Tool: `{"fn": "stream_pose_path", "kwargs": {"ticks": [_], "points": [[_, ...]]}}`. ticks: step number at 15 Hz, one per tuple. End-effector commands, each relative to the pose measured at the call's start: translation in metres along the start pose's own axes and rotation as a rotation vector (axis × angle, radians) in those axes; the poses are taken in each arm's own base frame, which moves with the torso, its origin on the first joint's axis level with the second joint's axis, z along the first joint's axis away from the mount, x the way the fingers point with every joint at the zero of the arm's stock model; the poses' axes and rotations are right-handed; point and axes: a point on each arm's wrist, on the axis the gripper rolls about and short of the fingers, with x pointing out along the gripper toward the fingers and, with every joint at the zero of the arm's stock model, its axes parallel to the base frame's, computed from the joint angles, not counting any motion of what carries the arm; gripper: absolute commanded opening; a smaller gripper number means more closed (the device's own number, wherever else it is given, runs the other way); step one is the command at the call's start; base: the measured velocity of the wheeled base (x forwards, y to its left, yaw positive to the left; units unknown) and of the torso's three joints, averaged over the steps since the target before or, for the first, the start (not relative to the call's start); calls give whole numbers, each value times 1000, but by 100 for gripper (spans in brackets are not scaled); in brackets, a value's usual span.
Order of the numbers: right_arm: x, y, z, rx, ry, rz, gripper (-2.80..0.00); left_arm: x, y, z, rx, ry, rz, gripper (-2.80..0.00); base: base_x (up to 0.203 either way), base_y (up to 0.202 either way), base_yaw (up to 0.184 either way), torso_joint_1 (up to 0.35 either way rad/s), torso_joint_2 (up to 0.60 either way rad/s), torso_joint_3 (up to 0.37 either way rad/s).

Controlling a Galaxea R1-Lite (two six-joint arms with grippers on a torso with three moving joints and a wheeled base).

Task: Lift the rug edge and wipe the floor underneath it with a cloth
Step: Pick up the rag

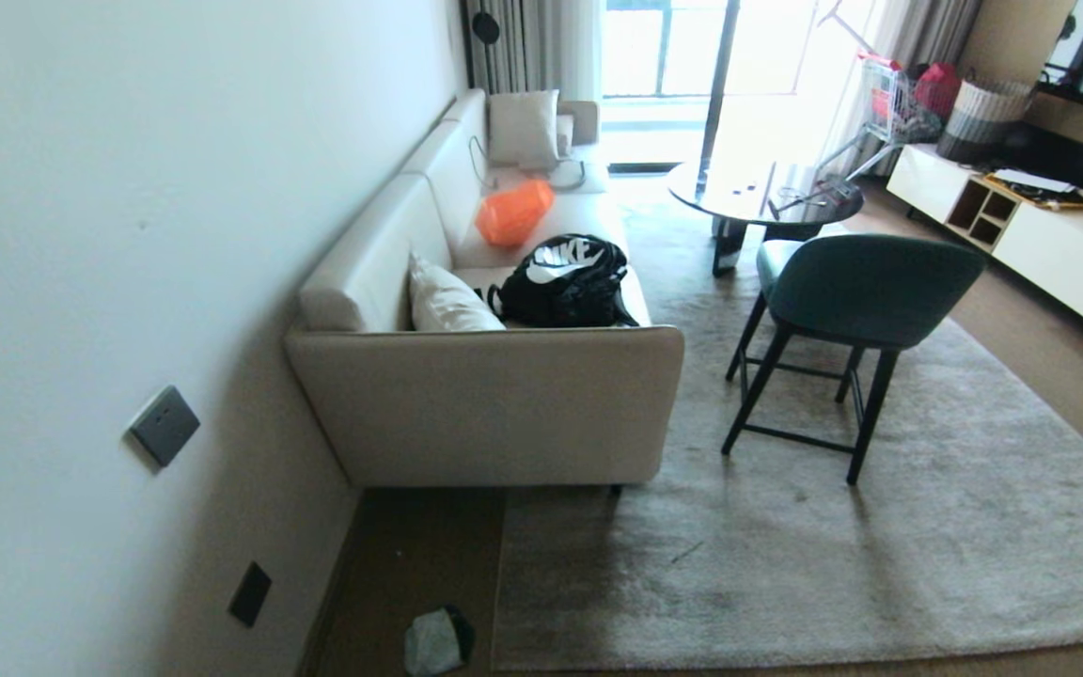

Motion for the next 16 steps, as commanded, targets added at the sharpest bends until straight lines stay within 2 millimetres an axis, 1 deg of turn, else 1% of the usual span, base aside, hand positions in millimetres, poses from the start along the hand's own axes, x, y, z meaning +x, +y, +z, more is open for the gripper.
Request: {"fn": "stream_pose_path", "kwargs": {"ticks": [1,9,16], "points": [[0,0,0,0,1,0,-280,0,0,0,-1,-1,0,-280,0,0,0,-183,505,312],[0,0,0,0,1,0,-280,0,0,0,-1,0,0,-280,0,0,0,-174,539,359],[0,0,0,0,1,0,-280,0,0,0,-1,0,0,-280,0,0,0,-118,492,369]]}}
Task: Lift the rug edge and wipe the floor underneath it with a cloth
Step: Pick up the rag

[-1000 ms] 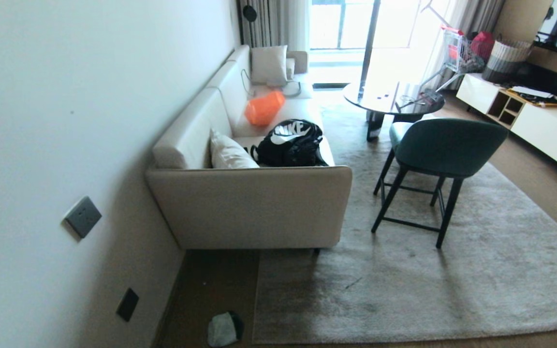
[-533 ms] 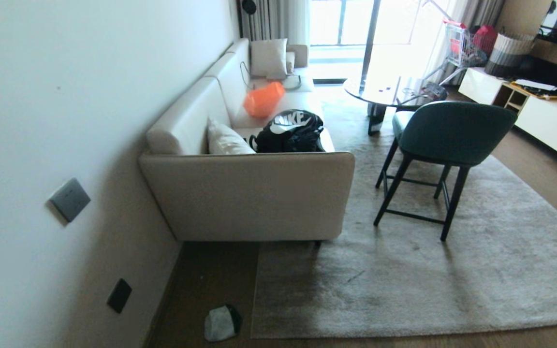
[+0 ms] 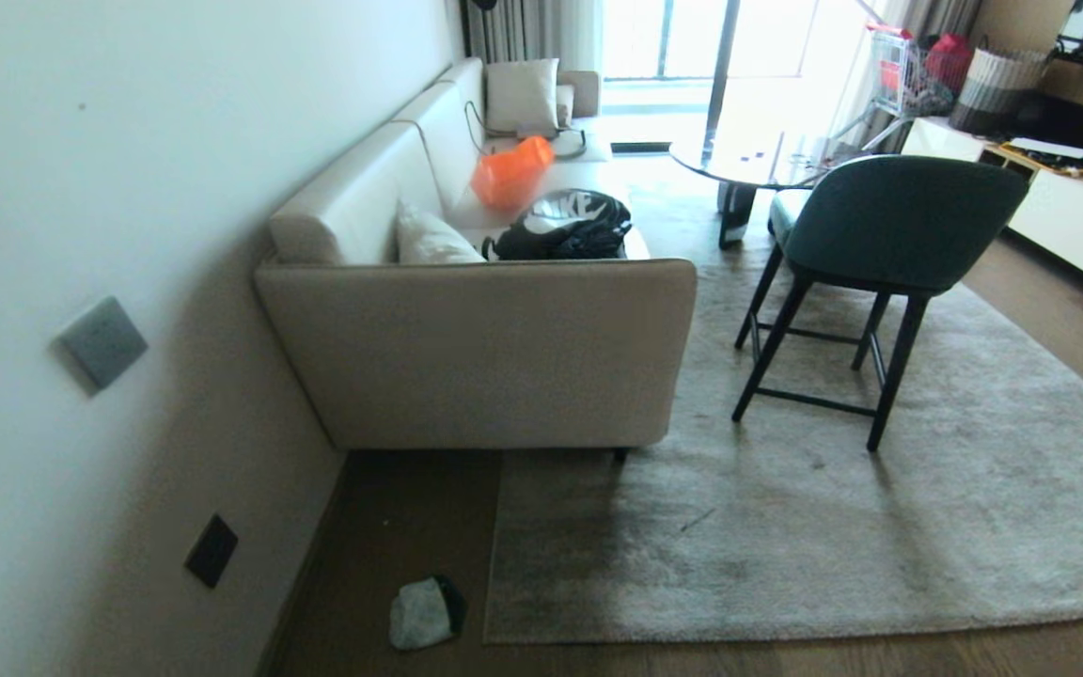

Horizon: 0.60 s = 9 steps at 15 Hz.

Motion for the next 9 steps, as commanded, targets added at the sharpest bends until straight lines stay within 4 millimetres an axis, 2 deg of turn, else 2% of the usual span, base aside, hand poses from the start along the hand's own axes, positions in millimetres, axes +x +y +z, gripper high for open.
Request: {"fn": "stream_pose_path", "kwargs": {"ticks": [1,9], "points": [[0,0,0,0,1,0,-280,0,0,0,-1,0,0,-280,0,0,0,-66,465,391],[0,0,0,0,1,0,-280,0,0,0,-1,-1,0,-280,0,0,0,-17,421,403]]}}
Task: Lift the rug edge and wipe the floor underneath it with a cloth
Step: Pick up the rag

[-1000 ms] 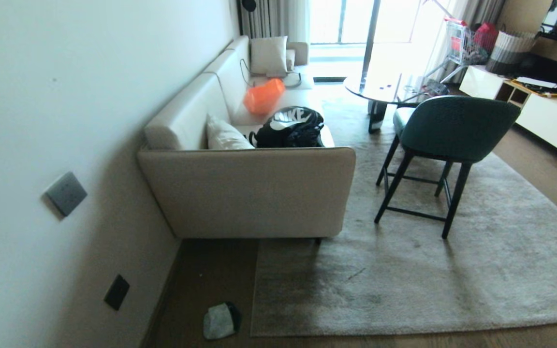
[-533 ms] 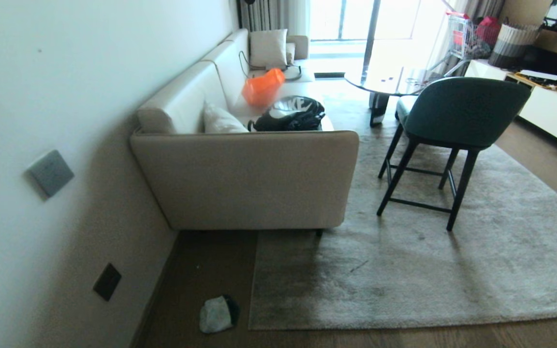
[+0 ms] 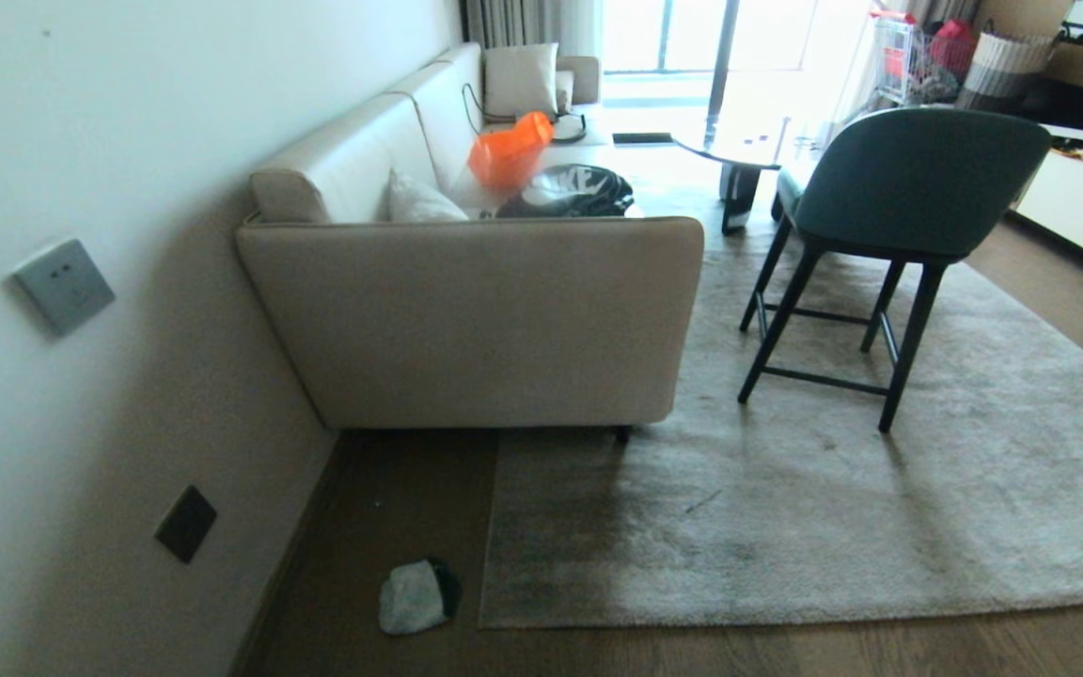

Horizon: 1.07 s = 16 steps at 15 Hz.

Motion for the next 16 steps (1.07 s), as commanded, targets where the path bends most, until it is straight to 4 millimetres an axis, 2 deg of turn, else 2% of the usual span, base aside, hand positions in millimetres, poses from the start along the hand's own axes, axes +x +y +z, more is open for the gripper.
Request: {"fn": "stream_pose_path", "kwargs": {"ticks": [1,16], "points": [[0,0,0,0,1,0,-280,0,0,0,-1,2,0,-280,0,0,0,5,23,41],[0,0,0,3,1,0,-280,0,0,0,-1,-1,0,-280,0,0,0,5,22,24]]}}
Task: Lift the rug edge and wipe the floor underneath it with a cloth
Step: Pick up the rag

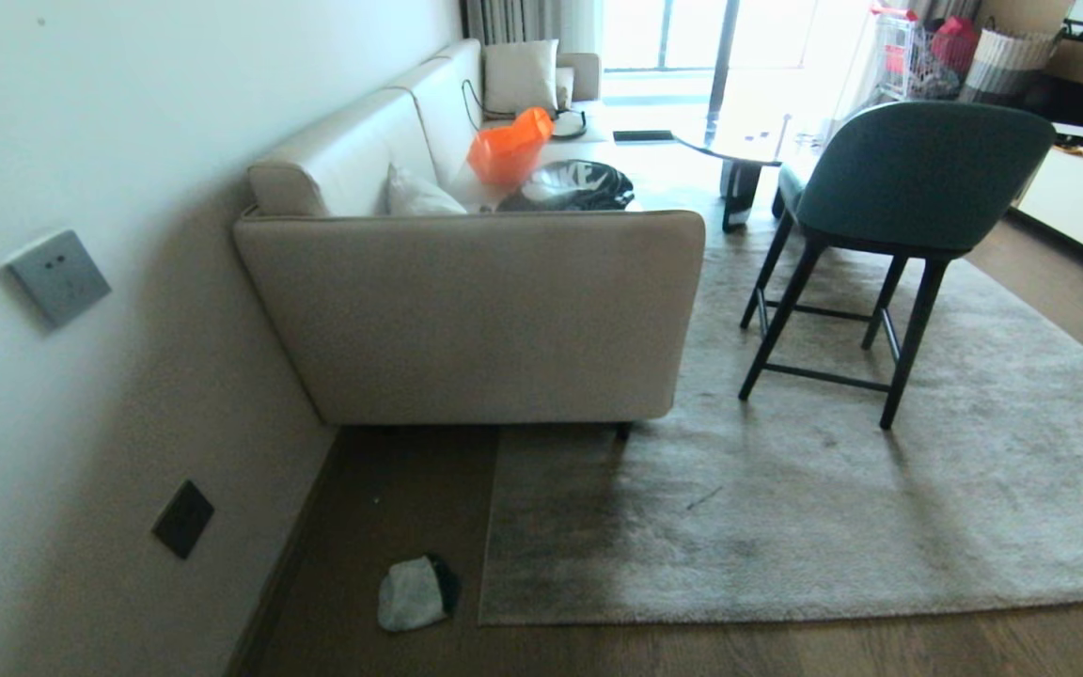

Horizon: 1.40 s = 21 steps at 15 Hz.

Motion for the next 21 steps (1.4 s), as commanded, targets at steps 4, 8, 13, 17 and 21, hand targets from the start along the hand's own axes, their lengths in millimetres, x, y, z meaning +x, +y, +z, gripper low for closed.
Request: {"fn": "stream_pose_path", "kwargs": {"ticks": [4,8,13,17,21], "points": [[0,0,0,0,1,0,-280,0,0,0,-1,0,0,-280,0,0,0,0,0,0],[0,0,0,0,1,0,-280,0,0,0,-1,0,0,-280,0,0,0,0,0,0],[0,0,0,0,1,0,-280,0,0,0,-1,0,0,-280,0,0,0,0,0,0],[0,0,0,0,1,0,-280,0,0,0,-1,0,0,-280,0,0,0,0,0,0],[0,0,0,0,1,0,-280,0,0,0,-1,2,0,-280,0,0,0,0,0,0]]}}
